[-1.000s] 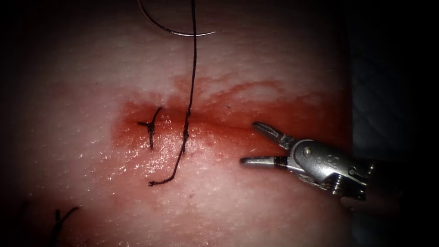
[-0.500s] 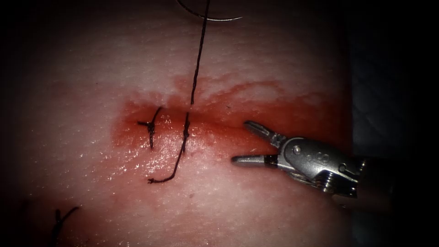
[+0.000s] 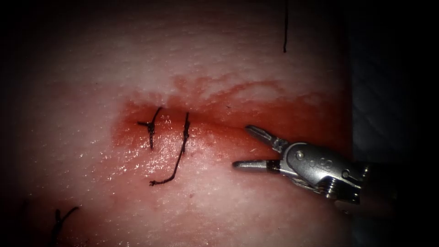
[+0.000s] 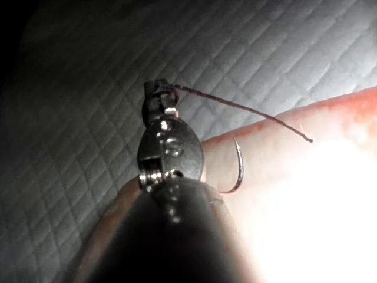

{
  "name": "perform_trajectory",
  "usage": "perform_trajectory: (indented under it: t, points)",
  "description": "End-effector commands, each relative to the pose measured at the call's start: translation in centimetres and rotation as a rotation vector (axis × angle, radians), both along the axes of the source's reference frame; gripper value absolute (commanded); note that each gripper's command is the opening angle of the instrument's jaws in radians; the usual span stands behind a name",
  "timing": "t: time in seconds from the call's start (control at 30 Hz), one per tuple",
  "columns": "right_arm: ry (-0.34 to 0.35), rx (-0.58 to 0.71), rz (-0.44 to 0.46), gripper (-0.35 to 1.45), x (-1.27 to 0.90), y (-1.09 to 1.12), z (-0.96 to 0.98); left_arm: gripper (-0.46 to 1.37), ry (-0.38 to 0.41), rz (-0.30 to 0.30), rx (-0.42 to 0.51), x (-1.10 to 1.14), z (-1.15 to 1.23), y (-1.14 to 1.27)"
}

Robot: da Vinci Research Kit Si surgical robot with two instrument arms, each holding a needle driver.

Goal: Wound Closure
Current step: Set down the cut long length of suture

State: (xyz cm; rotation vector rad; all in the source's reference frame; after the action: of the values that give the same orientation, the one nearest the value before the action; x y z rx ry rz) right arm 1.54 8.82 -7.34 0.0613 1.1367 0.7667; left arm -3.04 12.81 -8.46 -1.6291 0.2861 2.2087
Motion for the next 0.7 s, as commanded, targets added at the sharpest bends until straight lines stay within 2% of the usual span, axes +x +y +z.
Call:
perform_trajectory:
  t: [0.03,0.13,0.23,0.3,0.53,0.7]
  points:
    - [0.003,0.001,-0.004,1.09,-0.01,0.00,-0.02,-0.35,-0.005,0.015,0.009,-0.03,0.08,-0.05]
    - [0.003,0.003,-0.005,1.08,-0.03,0.00,-0.04,-0.35,-0.022,0.029,0.031,-0.09,0.34,-0.23]
    - [0.003,0.002,-0.005,1.08,-0.02,-0.01,-0.04,-0.35,-0.002,0.045,0.067,-0.06,0.62,-0.45]
    - [0.001,0.004,-0.006,1.08,-0.02,-0.01,-0.04,-0.35,0.017,0.036,0.082,-0.01,0.74,-0.54]
    - [0.001,0.004,-0.007,1.09,-0.03,-0.01,-0.04,-0.35,0.071,0.082,0.182,0.36,1.20,-0.91]
    - [0.002,0.004,-0.007,1.09,-0.04,-0.01,-0.04,-0.35,0.089,0.098,0.238,0.59,1.46,-1.06]
